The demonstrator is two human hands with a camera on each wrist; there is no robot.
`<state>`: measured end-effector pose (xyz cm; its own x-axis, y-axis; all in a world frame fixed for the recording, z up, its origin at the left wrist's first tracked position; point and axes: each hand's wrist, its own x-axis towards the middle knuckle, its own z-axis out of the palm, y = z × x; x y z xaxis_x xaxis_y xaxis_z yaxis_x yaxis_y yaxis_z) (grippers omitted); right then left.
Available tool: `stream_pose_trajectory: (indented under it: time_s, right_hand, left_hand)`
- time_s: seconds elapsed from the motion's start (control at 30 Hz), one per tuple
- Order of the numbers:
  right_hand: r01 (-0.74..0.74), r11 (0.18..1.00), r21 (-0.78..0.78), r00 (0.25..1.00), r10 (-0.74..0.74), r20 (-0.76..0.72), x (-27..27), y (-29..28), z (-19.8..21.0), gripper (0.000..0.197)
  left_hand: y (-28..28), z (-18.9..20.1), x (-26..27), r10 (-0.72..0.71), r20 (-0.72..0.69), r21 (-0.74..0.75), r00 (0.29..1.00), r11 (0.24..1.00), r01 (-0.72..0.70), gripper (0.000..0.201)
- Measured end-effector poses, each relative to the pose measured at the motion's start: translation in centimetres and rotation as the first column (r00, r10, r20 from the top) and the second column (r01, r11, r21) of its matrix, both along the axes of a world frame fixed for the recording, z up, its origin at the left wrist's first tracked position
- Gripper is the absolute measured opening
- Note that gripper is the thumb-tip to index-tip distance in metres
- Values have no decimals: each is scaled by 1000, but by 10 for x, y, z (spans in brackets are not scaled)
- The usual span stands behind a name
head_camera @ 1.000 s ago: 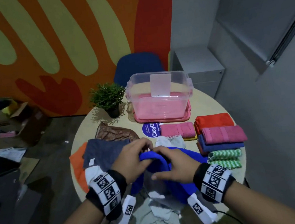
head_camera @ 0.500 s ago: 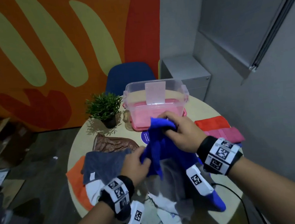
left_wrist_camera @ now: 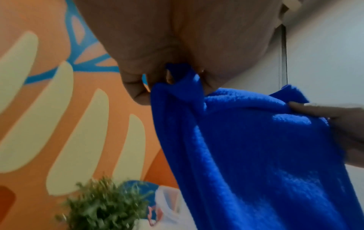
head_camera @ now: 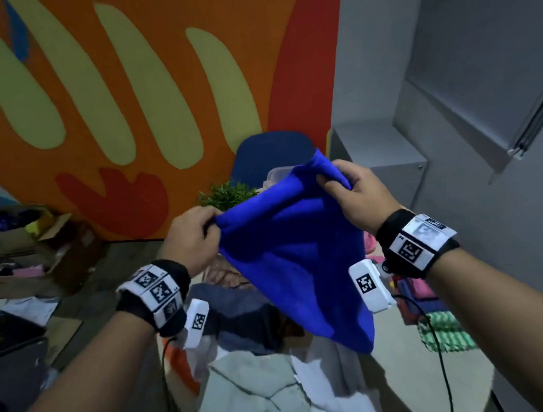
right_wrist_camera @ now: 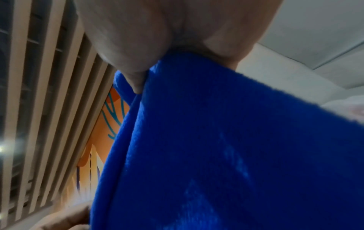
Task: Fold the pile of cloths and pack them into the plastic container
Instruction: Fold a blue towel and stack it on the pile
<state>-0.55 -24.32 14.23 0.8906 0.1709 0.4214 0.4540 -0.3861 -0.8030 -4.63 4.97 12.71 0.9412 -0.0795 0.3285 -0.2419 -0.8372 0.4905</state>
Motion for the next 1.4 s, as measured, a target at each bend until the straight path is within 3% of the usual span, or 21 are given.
stream_pose_trajectory:
  time_s: [0.17, 0.27, 0.37, 0.5, 0.6, 0.67, 0.73, 0.8, 0.87, 0.93, 1.0, 1.07, 1.2, 1.3, 1.4]
  right_hand:
    - [-20, 993, 120, 999, 16, 37, 21, 12, 14, 14]
    - [-38, 986, 162, 997, 26, 75, 31, 20, 30, 19]
    - [-112, 957, 268, 988, 79, 132, 25, 24, 44, 26]
    - [-218, 909, 356, 975, 191, 112, 8, 19, 38, 31]
    - [-227, 907, 356, 967, 254, -31, -1, 8, 8, 22]
    - [-233, 935, 269, 944, 284, -166, -12, -2, -20, 26]
    - [-294, 937, 187, 871, 343, -351, -30, -14, -54, 29]
    - [-412, 908, 74, 793, 397, -462, -43, -28, -90, 21]
    - [-517, 856, 17, 699, 433, -569, -55, -42, -121, 13]
    - [-608, 794, -5, 592, 449, -670, -69, -56, -140, 14]
    - [-665, 746, -4, 505, 447, -739, -83, -65, -153, 10]
    - [-676, 736, 3, 467, 433, -771, -90, -71, -161, 12]
    - [-622, 783, 5, 488, 392, -780, -86, -70, -177, 17]
    - [-583, 812, 12, 465, 346, -815, -72, -64, -178, 10]
    - [-505, 861, -67, 559, 267, -785, -48, -49, -179, 8]
  left_hand:
    - [26, 47, 1, 207, 181, -121, 961, 975, -187, 38]
    - [37, 82, 3, 270, 301, -166, 914, 959, -229, 28]
    - [42, 108, -5, 298, 396, -248, 868, 945, -211, 17]
    - [42, 118, -36, 258, 419, -385, 870, 919, -87, 13]
    - [37, 95, -64, 169, 303, -398, 938, 916, -36, 22]
    - [37, 63, -81, 100, 110, -396, 989, 917, -48, 25]
    - [39, 25, -99, 29, -139, -388, 990, 918, -81, 31]
    - [38, -13, -118, -39, -380, -340, 924, 935, -101, 32]
    - [31, -48, -140, -106, -609, -275, 786, 958, -83, 23]
    - [22, -75, -162, -169, -753, -269, 636, 961, -63, 14]
    - [12, -91, -179, -217, -798, -322, 563, 942, -94, 11]
    - [6, -102, -188, -228, -799, -347, 556, 931, -116, 7]
    - [7, -114, -186, -261, -698, -464, 667, 874, -144, 10]
    - [9, -112, -172, -312, -651, -603, 692, 767, -221, 26]
    - [17, -118, -139, -175, -631, -585, 756, 747, -316, 19]
